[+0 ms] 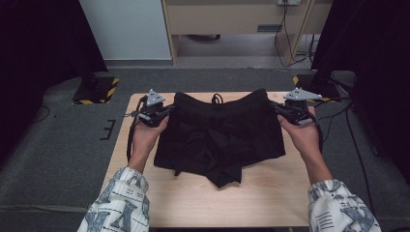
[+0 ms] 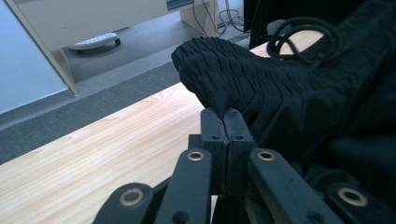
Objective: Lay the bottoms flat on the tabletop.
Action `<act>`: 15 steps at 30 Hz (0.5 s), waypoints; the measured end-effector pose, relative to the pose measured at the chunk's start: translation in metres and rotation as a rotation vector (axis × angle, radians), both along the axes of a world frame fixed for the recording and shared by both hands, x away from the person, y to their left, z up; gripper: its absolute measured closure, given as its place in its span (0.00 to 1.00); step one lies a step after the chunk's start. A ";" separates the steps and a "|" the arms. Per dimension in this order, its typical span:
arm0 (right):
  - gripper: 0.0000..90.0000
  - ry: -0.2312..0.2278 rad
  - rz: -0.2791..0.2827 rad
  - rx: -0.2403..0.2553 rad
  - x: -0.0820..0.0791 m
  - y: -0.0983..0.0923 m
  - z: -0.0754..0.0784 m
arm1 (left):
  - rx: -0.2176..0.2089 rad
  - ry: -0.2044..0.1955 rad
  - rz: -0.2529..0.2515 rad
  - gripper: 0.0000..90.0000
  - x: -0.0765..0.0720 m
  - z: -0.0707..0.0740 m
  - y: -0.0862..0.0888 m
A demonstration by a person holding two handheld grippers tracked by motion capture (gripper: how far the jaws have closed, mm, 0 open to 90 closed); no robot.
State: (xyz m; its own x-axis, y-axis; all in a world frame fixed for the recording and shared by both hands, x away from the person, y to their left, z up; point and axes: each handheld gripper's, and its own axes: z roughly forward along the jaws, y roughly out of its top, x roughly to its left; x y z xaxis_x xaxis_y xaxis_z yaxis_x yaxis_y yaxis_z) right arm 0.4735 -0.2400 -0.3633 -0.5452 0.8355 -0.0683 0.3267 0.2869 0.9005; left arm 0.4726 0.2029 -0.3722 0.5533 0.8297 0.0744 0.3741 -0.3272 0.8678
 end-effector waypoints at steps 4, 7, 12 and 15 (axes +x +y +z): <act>0.99 0.001 -0.010 0.002 0.006 -0.001 0.006 | -0.006 0.001 0.005 0.98 0.007 0.007 -0.002; 0.99 -0.006 -0.005 0.008 0.009 0.001 0.011 | -0.004 -0.005 0.002 0.98 0.011 0.014 -0.002; 0.99 -0.030 -0.005 0.034 0.015 0.000 0.017 | -0.007 -0.015 0.004 0.98 0.016 0.019 -0.001; 0.99 -0.019 -0.010 0.011 0.018 0.001 0.015 | -0.040 -0.008 0.013 0.98 0.021 0.018 0.001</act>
